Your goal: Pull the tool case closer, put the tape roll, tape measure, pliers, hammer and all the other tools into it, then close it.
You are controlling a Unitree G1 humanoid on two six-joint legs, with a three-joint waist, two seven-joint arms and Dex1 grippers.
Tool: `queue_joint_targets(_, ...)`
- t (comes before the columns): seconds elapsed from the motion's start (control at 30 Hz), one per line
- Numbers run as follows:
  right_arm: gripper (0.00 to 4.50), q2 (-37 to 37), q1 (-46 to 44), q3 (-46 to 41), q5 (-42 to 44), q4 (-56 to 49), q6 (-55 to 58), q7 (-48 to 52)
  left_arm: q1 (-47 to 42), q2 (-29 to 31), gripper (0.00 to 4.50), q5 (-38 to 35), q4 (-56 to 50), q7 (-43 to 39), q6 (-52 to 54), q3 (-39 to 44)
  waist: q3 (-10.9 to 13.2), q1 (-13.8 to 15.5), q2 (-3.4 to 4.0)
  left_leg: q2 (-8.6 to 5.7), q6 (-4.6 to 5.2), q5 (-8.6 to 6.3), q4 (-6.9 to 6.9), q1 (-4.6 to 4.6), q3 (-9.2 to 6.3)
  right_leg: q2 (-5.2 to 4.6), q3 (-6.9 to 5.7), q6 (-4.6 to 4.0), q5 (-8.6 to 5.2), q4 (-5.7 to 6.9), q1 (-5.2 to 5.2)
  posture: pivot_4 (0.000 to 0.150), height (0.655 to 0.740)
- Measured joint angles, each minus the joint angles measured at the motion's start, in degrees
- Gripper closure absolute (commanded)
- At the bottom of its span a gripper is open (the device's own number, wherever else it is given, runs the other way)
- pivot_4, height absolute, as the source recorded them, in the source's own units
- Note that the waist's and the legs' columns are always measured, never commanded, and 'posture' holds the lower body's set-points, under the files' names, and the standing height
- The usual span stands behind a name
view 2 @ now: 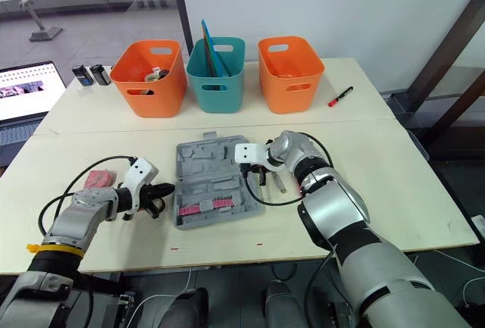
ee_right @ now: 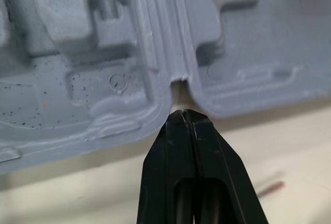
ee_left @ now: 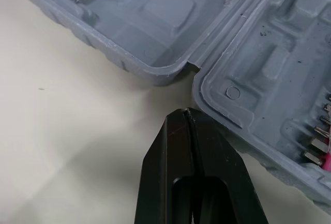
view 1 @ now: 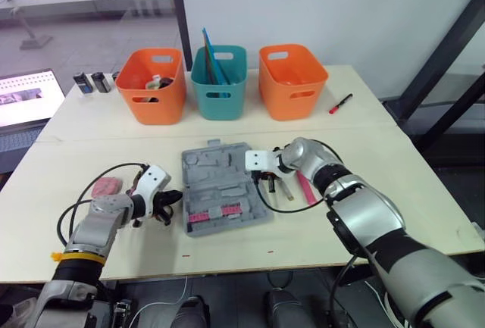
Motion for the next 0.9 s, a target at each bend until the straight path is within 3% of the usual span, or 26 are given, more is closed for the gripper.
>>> queue_joint_targets(0.3, 4.48, -2.9, 4.7, -2.1, 4.5, -4.6, -0.2, 6.4, 4.4, -1.6, 4.50, -1.5, -6.3, -0.1, 2.7, 0.1, 0.0, 0.2, -0.01, 0.00, 0.01, -0.02, -0.06, 0.42, -0.06, 0.00, -0.06, 0.02, -0.04, -0.20, 0.56, 0.150, 0.7364)
queue_joint_targets(0.9, 4.48, -5.8, 9.4, -2.6, 9.0, -12.7, 4.4, 11.0, -0.5, -0.5, 4.50, -0.6, -0.2, -2.7, 1.2, -1.2, 0.0, 0.6, -0.02, 0.00, 0.01, -0.02, -0.04, 0.41, -0.10, 0.00, -0.10, 0.03, -0.05, -0.21, 0.58, 0.150, 0.7364)
